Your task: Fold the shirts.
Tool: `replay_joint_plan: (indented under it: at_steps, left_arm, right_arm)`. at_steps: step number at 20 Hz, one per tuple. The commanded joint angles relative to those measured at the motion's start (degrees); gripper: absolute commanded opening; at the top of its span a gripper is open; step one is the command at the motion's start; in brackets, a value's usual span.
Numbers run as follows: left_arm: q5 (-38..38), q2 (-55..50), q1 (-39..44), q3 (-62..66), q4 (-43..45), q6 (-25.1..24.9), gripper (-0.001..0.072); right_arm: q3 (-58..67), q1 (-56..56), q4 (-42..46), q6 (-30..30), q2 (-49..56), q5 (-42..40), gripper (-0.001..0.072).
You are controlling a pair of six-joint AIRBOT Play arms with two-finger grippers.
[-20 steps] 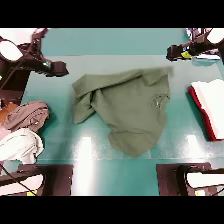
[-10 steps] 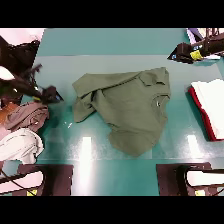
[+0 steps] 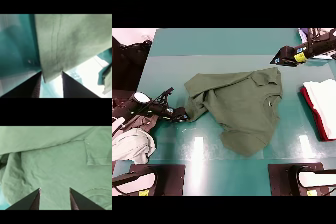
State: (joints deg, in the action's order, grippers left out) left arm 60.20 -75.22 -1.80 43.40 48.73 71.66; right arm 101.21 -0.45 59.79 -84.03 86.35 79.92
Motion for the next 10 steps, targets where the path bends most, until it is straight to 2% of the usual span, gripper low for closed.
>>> replay_joint_plan:
  at_steps: [1, 2, 3, 4, 7, 10]
  left_arm:
    - [-3.4, 0.0, 1.1, -1.0, -0.4, 1.5, 0.0315]
    - [-3.4, 0.0, 1.1, -1.0, -1.2, 1.6, 0.0312]
    - [-3.5, 0.1, 1.1, -1.0, -1.9, 1.5, 0.0190]
    - [-3.4, 0.1, 1.1, -0.8, -2.7, 0.4, 0.0025]
    - [0.9, 0.5, 1.1, 3.5, -1.0, 0.3, 0.0024]
    - [3.9, 4.8, 1.1, 8.8, 2.4, 0.3, 0.0024]
  right_arm:
    - [0.0, 0.8, -0.2, 0.0, 0.0, 0.6, 0.0409]
    - [0.0, 0.8, -0.2, 0.0, 0.0, 1.4, 0.0409]
    - [0.0, 0.8, -0.2, 0.0, -0.1, 2.4, 0.0409]
    - [0.0, 0.8, -0.2, 0.0, -0.1, 4.0, 0.0409]
    - [-3.8, 0.8, 0.4, 1.2, -1.9, 10.0, 0.0408]
    - [-19.1, -0.4, 3.7, 1.2, -10.4, 9.9, 0.0408]
